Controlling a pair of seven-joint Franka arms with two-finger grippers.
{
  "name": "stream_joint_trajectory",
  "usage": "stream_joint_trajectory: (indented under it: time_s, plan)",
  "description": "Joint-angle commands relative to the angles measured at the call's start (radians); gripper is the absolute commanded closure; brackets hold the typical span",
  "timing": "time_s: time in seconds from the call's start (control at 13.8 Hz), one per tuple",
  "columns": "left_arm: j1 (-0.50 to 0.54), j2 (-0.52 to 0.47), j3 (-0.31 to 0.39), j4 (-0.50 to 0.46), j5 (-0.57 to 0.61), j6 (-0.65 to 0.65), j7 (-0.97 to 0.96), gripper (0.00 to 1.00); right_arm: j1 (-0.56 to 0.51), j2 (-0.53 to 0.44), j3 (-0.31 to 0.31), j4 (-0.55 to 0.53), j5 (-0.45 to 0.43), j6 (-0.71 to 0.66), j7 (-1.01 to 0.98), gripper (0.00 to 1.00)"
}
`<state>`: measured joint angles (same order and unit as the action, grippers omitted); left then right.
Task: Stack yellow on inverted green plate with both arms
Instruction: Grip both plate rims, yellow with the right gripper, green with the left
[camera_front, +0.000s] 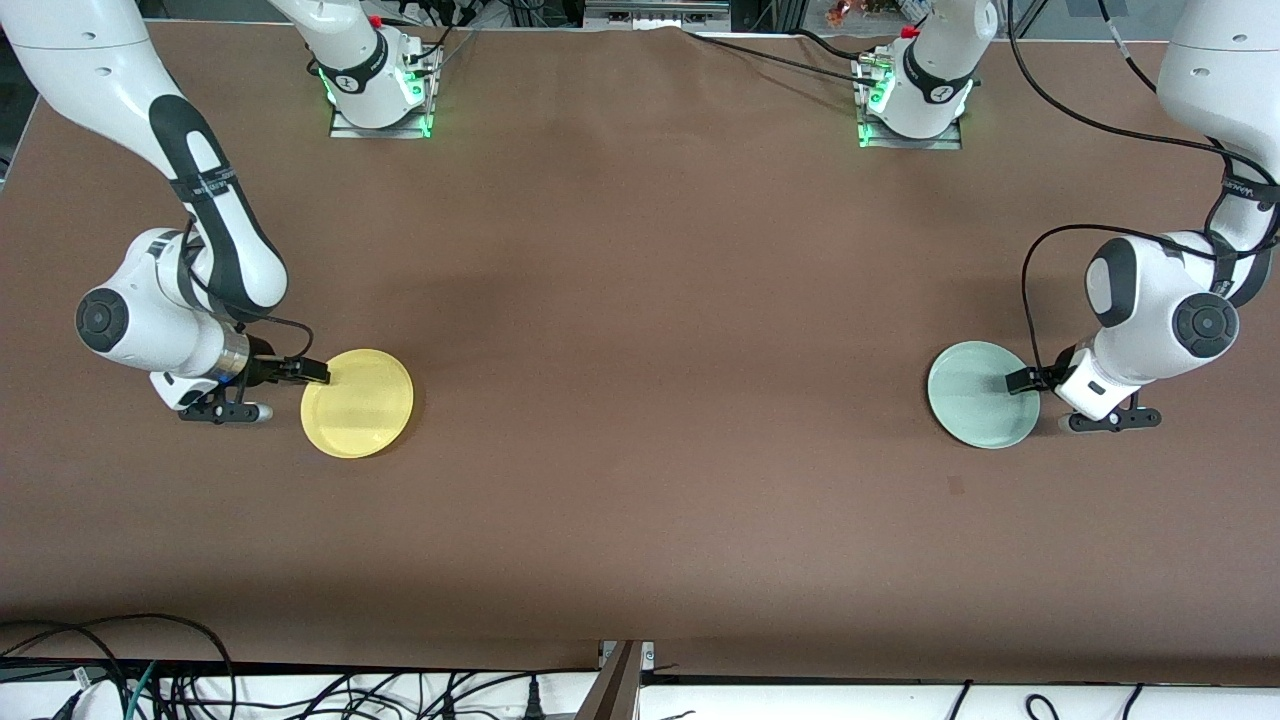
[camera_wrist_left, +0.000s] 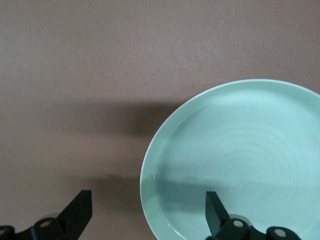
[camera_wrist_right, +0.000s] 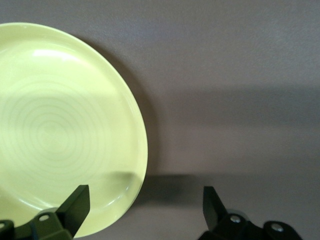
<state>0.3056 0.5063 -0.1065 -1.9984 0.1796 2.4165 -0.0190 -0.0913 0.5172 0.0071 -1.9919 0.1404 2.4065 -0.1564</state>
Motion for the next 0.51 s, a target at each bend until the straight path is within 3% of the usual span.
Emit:
stream_joint_trajectory:
  time_s: [0.0, 0.15, 0.22, 0.36, 0.44]
  plan:
    - [0.018, 0.037, -0.004, 0.021, 0.023, 0.006, 0.008, 0.0, -0.01, 0.01, 0.007, -0.008, 0.018, 0.028, 0.003, 0.0]
    - [0.023, 0.038, -0.004, 0.023, 0.024, 0.006, 0.01, 0.0, -0.011, 0.018, 0.007, -0.008, 0.018, 0.037, 0.003, 0.0]
    - [0.029, 0.038, -0.004, 0.023, 0.029, 0.006, 0.023, 0.31, -0.011, 0.023, 0.007, -0.008, 0.018, 0.037, 0.003, 0.0]
    - [0.032, 0.038, -0.006, 0.024, 0.04, 0.003, 0.063, 0.57, -0.016, 0.023, 0.008, -0.007, 0.028, 0.037, 0.003, 0.04]
    - [0.032, 0.04, -0.006, 0.023, 0.04, -0.004, 0.08, 0.76, -0.016, 0.023, 0.008, -0.007, 0.047, 0.037, 0.001, 0.17]
